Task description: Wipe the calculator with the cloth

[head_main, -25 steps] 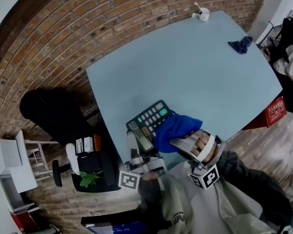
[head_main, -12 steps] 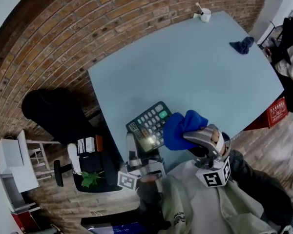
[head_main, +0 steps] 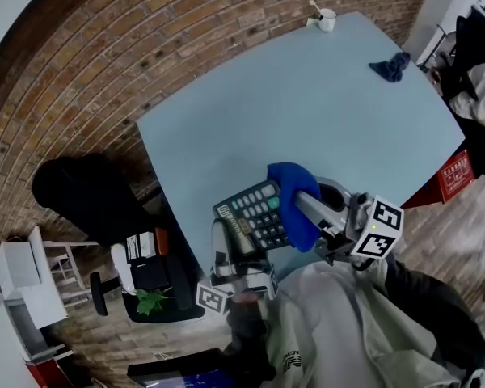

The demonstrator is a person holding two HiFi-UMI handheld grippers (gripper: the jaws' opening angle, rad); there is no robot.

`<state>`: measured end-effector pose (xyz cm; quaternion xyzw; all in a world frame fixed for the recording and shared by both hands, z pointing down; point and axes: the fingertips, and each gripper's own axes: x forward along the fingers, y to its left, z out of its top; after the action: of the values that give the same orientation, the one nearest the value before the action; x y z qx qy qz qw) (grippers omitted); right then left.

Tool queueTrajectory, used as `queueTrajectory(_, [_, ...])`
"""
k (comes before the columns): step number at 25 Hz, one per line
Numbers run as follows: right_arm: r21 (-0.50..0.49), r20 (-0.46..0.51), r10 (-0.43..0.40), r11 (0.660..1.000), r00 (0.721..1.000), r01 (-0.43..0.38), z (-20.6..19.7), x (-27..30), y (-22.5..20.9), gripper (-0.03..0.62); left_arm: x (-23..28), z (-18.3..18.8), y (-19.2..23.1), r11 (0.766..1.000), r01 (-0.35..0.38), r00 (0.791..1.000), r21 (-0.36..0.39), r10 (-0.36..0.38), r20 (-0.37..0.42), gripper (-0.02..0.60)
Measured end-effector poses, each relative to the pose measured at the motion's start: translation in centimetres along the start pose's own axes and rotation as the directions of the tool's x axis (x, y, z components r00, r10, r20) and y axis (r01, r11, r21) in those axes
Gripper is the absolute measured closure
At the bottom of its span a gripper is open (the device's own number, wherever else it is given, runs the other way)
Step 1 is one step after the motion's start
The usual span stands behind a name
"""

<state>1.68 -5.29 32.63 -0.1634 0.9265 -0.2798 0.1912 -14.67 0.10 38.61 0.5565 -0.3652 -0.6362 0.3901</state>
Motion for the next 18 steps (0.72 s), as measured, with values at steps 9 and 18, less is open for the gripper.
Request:
queueTrajectory(9, [-0.907,-0.260,-0.392,0.413,0.882,-0.084,-5.3,0.5,2.2,0.516,0.5,0.1,0.1,0.942,-0.086,0.993,0.325,0.108,-0.052,0.540])
queueTrajectory(18, [-0.905,-0.383,-0.422,0.351,0.822,-0.241,-10.0,1.4,1.1,0.516,1.1,-2.8,2.8,0.899,-0.121,0.979,0.421,0.179,-0.100,0.536])
